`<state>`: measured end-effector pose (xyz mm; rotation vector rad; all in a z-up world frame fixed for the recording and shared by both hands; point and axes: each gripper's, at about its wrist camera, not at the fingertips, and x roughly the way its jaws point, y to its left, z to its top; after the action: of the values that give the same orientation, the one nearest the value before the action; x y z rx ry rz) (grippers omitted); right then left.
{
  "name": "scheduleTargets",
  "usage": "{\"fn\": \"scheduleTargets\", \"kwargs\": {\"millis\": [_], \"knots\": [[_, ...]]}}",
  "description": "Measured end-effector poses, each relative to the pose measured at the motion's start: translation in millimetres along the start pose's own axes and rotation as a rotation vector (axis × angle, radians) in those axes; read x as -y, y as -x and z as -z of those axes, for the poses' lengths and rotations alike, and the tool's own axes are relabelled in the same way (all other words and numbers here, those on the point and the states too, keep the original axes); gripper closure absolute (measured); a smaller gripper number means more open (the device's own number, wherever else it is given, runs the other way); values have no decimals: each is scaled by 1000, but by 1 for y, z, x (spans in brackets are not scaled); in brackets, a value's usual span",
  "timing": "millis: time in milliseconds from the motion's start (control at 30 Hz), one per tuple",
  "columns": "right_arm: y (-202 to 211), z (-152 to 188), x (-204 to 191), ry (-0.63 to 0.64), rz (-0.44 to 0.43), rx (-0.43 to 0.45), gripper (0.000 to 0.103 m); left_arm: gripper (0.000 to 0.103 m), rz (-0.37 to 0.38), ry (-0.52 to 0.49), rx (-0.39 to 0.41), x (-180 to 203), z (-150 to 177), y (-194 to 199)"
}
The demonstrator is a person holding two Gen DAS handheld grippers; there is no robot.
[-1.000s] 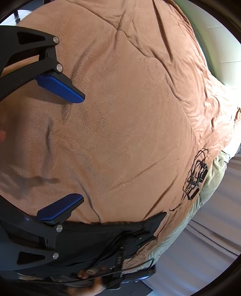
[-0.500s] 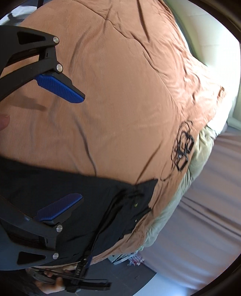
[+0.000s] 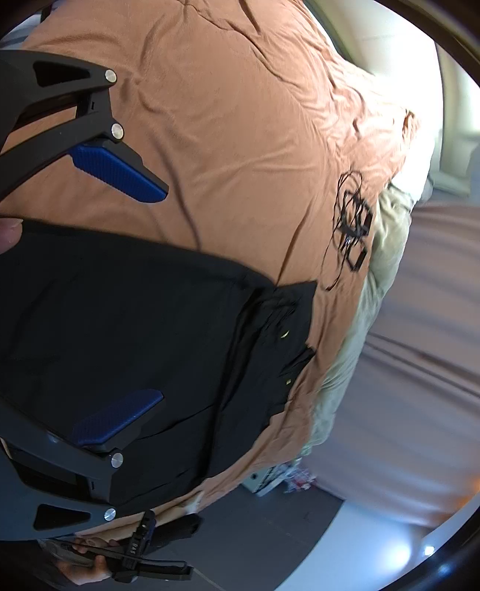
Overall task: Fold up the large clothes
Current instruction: 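Move the left tool to the jacket hem with fingers open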
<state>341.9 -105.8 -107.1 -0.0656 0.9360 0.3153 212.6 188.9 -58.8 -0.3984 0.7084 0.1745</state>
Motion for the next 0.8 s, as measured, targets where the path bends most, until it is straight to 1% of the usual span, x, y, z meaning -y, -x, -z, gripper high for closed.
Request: {"fn": "scheduleTargets", "kwargs": {"millis": [133, 300, 433, 567, 733, 800], "knots": [[10, 20, 32, -67, -10, 15, 24, 0, -21, -20, -25, 11, 8, 2], [23, 46, 62, -121, -13, 25, 24, 0, -20, -12, -101, 13, 23, -2], [25, 66, 80, -152, -2, 11, 24, 0, -50, -11, -108, 7, 38, -2], [29, 90, 96, -184, -4, 1, 24, 0, -75, 3, -130, -12, 55, -3], [36, 123, 117, -235, 14, -11, 25, 12, -104, 20, -163, -38, 72, -2], [38, 135, 128, -265, 12, -19, 26, 23, -103, 36, -178, -48, 78, 0]]}}
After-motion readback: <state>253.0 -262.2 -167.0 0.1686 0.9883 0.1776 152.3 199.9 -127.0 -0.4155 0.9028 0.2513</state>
